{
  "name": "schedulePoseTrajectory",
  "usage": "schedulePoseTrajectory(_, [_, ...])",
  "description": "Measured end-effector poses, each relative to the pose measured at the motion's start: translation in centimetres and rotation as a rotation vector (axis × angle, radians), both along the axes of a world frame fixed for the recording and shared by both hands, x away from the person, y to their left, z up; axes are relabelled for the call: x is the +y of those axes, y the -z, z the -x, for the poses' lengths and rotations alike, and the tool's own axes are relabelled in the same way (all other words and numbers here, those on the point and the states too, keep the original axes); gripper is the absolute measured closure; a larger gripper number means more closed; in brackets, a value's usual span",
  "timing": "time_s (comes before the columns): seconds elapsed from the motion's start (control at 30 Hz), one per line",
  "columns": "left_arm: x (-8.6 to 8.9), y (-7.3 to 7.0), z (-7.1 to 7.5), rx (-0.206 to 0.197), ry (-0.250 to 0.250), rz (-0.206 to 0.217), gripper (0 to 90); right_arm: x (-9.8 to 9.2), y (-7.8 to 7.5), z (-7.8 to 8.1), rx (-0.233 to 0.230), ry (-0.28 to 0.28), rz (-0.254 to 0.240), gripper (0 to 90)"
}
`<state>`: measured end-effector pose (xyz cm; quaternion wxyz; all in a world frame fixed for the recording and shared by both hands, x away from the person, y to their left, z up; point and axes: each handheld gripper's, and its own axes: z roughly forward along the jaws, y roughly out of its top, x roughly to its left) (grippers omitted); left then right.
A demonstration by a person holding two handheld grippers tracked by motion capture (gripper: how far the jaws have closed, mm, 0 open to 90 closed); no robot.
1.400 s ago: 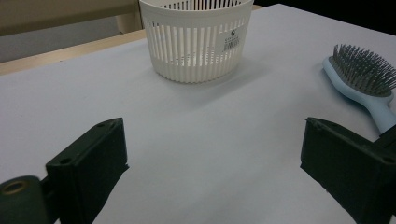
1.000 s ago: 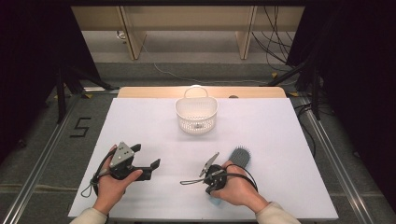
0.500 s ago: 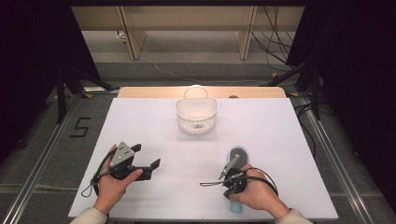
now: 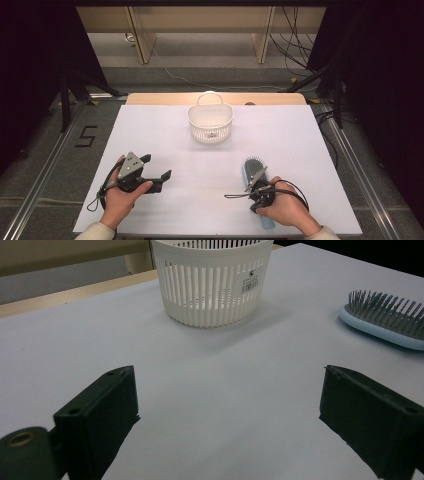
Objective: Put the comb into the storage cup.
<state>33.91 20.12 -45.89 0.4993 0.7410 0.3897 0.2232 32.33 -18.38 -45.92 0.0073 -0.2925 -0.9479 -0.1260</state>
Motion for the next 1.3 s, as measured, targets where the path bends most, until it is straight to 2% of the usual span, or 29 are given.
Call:
schedulePoseTrajectory(0.4, [0.0,0.0,0.0,0.000,-0.001,0.001,7.8,-1.8,-0.1,-0.1,-0.001,0.035,0.021,90.0])
schedulePoseTrajectory(0.7, [0.0,0.0,0.0,0.000,-0.001,0.002,7.8,-4.1,-0.3,-0.5,-0.022,0.099,0.050,90.0])
schedulePoseTrajectory(0.97, [0.0,0.0,0.0,0.001,-0.001,0.002,7.8,-4.3,-0.3,-0.6,-0.016,0.124,0.055,90.0])
schedulePoseTrajectory(1.23, [0.0,0.0,0.0,0.001,0.000,0.003,7.8,-4.4,-0.4,-0.6,-0.026,0.116,0.038,88.9])
schedulePoseTrajectory(1.3, [0.0,0.0,0.0,0.001,0.000,0.003,7.8,-4.5,-0.8,-0.6,-0.033,0.108,-0.021,84.3])
